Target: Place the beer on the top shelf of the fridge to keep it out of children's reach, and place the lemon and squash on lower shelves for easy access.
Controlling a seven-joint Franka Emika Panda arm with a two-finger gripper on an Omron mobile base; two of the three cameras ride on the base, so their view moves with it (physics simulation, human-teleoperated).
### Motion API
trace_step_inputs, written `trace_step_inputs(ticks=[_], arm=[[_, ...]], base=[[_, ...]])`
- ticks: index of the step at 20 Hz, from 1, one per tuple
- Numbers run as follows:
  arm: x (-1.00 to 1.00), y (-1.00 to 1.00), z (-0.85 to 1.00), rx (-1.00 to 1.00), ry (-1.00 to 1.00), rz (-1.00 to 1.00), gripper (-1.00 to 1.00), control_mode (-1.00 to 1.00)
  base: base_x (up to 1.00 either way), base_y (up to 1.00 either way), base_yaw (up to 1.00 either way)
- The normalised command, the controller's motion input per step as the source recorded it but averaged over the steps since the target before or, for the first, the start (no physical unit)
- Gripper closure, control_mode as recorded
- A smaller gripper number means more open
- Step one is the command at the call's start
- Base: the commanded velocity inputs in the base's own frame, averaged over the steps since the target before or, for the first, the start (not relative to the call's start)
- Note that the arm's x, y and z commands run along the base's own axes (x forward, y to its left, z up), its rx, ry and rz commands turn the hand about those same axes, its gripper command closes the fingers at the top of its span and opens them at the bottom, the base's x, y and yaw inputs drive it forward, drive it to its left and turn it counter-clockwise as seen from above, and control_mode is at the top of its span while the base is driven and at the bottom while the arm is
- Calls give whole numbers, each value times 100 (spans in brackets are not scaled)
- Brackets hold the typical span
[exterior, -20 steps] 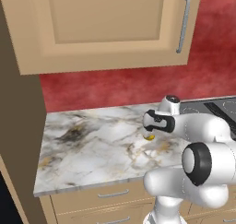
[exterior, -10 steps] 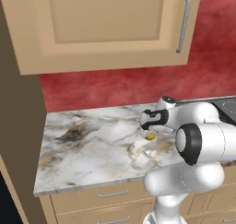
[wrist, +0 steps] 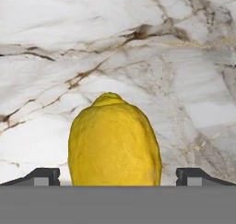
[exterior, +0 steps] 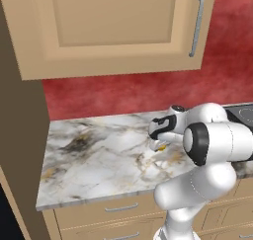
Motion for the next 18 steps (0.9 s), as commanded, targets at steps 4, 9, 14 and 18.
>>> trace_step_inputs(ticks=[4, 9, 14, 18], arm=[[0, 0, -22, 0, 6, 0, -100, -100], [0, 0, -15, 0, 6, 0, -100, -100], [7, 0, -6, 0, 1, 0, -100, -100], [1, 0, -3, 0, 0, 0, -100, -100]], base=[[0, 0, 0], [0, 0, 0], [0, 0, 0], [0, 0, 0]])
